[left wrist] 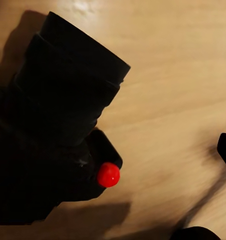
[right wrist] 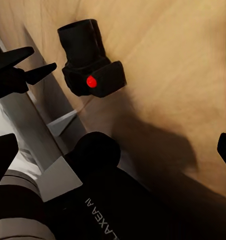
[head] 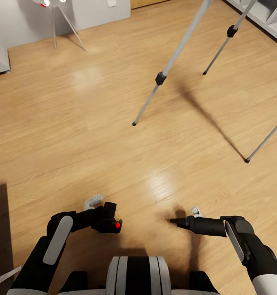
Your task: Attach the digital camera to the camera tripod in the bedroom.
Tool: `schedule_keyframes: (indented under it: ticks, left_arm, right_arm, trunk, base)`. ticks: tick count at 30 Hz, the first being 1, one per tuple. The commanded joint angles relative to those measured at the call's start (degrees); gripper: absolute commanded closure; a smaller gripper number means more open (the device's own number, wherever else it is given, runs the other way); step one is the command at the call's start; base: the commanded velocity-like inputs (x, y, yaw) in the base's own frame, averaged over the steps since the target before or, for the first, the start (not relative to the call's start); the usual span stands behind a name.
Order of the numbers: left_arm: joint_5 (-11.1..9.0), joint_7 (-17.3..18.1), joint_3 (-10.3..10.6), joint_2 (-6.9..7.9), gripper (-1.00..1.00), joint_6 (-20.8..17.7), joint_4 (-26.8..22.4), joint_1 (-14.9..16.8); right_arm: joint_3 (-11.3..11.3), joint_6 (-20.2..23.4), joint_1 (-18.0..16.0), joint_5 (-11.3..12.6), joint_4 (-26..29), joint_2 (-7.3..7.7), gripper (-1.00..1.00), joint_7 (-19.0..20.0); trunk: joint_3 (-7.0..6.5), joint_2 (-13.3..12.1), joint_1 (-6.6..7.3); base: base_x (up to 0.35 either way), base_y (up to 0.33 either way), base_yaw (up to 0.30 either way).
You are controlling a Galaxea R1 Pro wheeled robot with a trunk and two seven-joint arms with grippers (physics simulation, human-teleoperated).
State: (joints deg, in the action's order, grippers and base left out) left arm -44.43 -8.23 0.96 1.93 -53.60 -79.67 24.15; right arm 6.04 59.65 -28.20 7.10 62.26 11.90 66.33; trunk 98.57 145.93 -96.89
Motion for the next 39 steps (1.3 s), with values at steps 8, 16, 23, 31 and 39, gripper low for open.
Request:
schedule_keyframes:
  ticks: [8, 16, 23, 31, 39]
  left_arm:
    - [-0.2, -0.9, 1.9, -0.3, -1.0, -0.5, -4.5, 0.0]
    - [0.2, -1.3, 11.0, -0.59, -1.0, -0.6, -7.2, 0.0]
    - [0.7, -1.7, 12.2, -0.21, -1.0, -0.7, -8.0, 0.0]
    - [10.7, -2.1, 12.3, 1.97, -1.0, -0.8, -8.5, 0.4]
    - [28.0, -2.1, 12.3, 3.34, -1.0, -0.8, -8.7, 4.4]
  right_arm:
    - [0.0, 0.3, 0.0, 0.2, -0.1, -0.04, -1.0, 0.0]
    - [0.0, 0.3, 0.0, 0.2, -0.2, -0.04, -1.0, -0.1]
    - [0.0, 0.3, 0.0, 0.2, -0.2, -0.04, -1.0, -0.1]
    - [0.1, 0.3, 0.0, 0.2, -0.3, -0.04, -1.0, -0.1]
    - [0.2, 0.3, 0.0, 0.2, -0.4, -0.04, -1.0, -0.2]
  trunk:
    - [0.7, 0.1, -0.07]
    - [0.7, 0.1, -0.07]
    - [0.7, 0.1, -0.07]
    - [0.7, 0.1, -0.07]
    - [0.7, 0.1, -0.07]
  base:
    - [0.0, 0.0, 0.0]
    - [0.0, 0.0, 0.0]
    - [0.0, 0.0, 0.0]
    - [0.0, 0.0, 0.0]
    - [0.0, 0.0, 0.0]
